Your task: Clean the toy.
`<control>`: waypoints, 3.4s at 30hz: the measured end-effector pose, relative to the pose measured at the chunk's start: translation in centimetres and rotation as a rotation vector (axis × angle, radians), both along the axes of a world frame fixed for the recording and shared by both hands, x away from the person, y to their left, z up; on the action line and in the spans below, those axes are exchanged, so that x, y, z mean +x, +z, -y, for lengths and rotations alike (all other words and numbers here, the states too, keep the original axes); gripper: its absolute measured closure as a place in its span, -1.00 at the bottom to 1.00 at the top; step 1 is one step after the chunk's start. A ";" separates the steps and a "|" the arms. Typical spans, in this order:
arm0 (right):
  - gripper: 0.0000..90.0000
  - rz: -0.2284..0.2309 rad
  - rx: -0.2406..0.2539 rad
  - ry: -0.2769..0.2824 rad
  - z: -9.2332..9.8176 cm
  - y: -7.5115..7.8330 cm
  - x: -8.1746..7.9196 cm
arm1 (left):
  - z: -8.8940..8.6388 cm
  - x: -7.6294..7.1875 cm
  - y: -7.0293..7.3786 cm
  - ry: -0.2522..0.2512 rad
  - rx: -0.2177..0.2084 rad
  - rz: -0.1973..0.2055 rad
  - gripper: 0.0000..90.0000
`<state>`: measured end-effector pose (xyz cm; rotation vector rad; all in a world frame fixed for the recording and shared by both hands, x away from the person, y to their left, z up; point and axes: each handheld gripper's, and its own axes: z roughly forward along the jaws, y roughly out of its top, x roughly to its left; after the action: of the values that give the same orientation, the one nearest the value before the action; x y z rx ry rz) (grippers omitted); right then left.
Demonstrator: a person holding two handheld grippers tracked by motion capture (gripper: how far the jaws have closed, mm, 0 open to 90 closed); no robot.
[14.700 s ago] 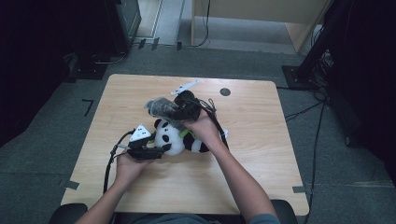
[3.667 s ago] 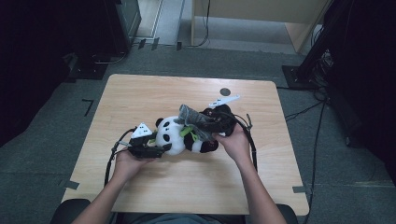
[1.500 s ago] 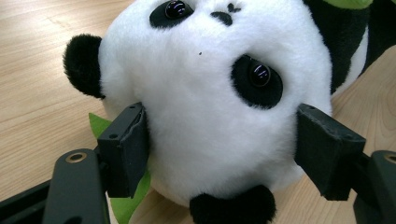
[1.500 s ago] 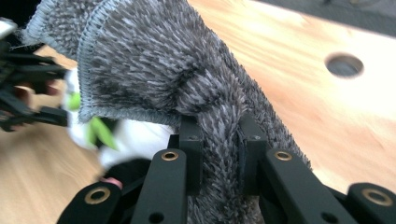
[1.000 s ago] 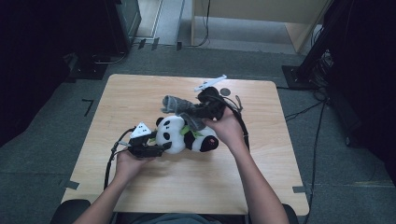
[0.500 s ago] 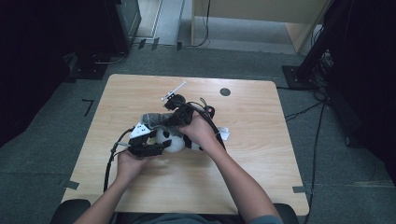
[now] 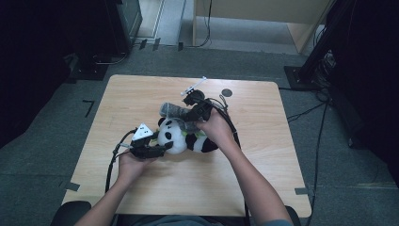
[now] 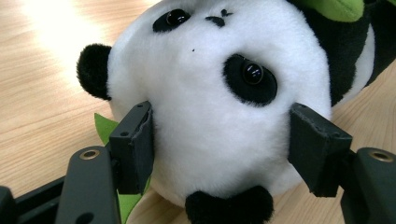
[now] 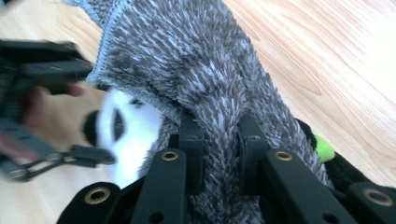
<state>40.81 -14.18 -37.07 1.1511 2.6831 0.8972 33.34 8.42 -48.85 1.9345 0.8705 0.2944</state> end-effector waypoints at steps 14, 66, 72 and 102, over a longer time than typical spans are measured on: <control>0.74 -0.055 0.241 0.068 -3.2 1.1 -2.8 | 0.0 -0.1 0.2 0.033 -0.008 0.003 -0.29; 0.75 -0.041 0.233 -0.002 3.0 0.3 -5.3 | 0.2 -0.2 0.1 0.006 0.016 0.001 -0.27; 0.75 -0.063 0.288 0.016 -0.2 0.7 -3.5 | 0.2 -0.2 0.1 0.003 0.018 0.004 -0.27; 0.77 -0.146 0.138 0.034 2.4 -3.1 -3.6 | 0.5 -0.3 0.1 -0.011 0.048 0.007 -0.26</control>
<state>37.25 -16.63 -40.16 1.2473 2.8018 1.0582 33.04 7.87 -48.75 1.9811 0.8555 0.3184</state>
